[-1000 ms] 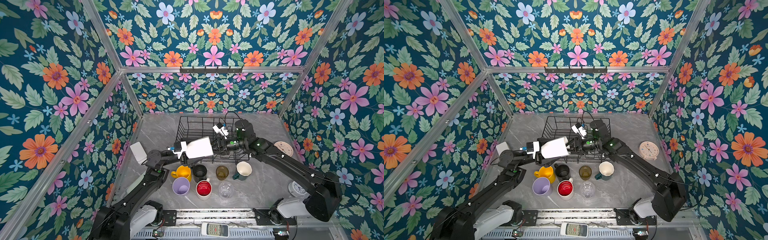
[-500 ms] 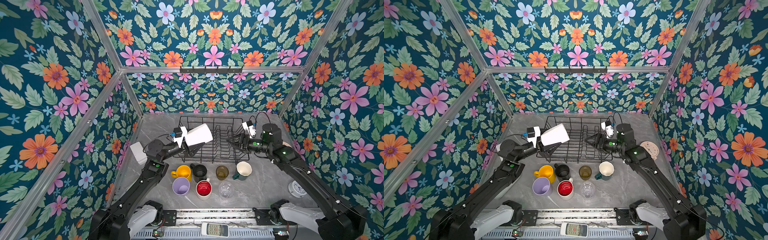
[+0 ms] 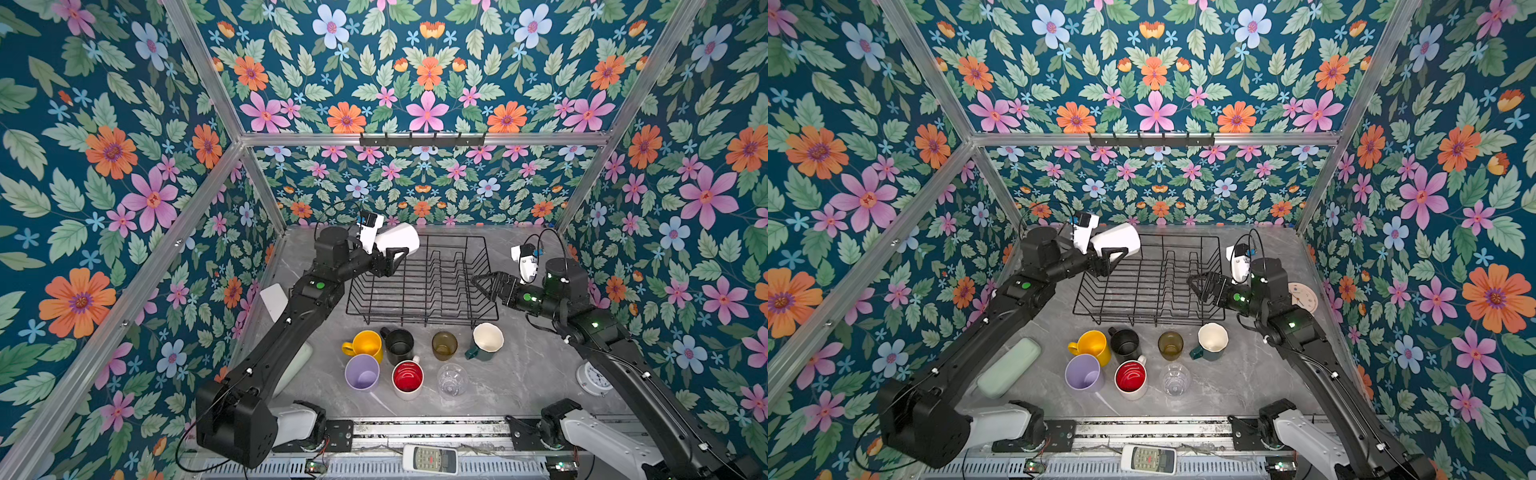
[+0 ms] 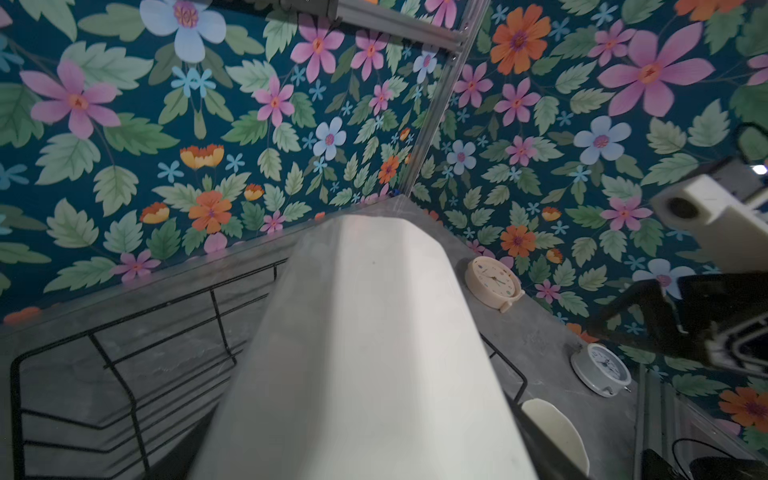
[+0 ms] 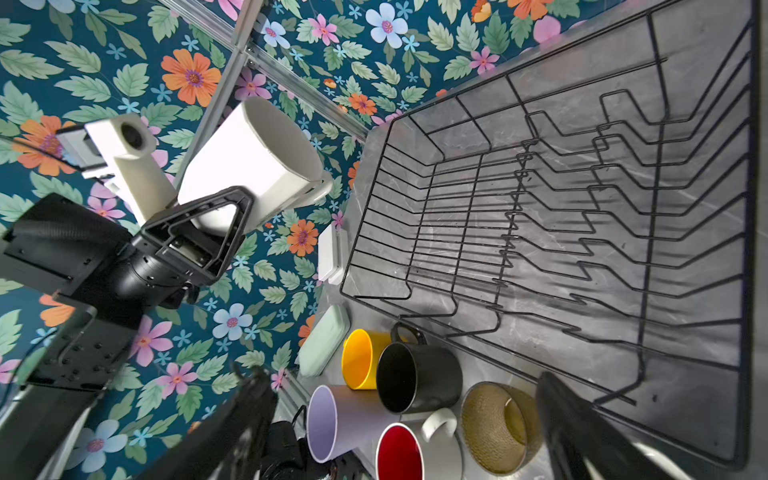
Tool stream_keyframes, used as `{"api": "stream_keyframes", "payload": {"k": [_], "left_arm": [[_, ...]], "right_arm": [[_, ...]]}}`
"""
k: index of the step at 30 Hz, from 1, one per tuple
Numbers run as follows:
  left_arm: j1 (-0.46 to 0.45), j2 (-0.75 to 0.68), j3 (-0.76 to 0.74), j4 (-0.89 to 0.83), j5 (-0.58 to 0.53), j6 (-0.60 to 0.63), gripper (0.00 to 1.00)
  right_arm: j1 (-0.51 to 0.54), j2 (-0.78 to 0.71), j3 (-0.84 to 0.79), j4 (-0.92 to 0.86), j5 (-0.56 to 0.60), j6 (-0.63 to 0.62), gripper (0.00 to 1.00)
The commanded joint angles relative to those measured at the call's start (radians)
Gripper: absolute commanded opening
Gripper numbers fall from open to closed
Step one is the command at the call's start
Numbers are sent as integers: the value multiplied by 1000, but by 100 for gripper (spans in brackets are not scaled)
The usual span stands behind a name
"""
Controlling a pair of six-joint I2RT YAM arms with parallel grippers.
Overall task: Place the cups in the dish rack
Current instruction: 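Move the mug over the rack with the left gripper while the right gripper withdraws, then turn the cream-white mug mouth-down above the rack's far corner with the left gripper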
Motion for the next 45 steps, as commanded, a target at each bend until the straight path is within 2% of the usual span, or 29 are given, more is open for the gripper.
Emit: {"api": "stream_keyframes", "payload": {"k": [1,11,20,34,45], "left_arm": [[1,44,75,-127,-78,-1,0],[-1,252,291,-369,-216,-36,0],[-15,474,503,-573,-392,-45,0],[-48,709,713,-701,-575,-27,0],[-47,809,792,-739,-618,-21,0]], "right_arm": [[0,-15,5,-31,48,-56,98],[0,-57,1,-80,77,-115,99],[1,-84,5,-162,145,-154,99],[1,-108,-16,-204,175,-175,98],[0,-119,-27,-216,174,-185,98]]}}
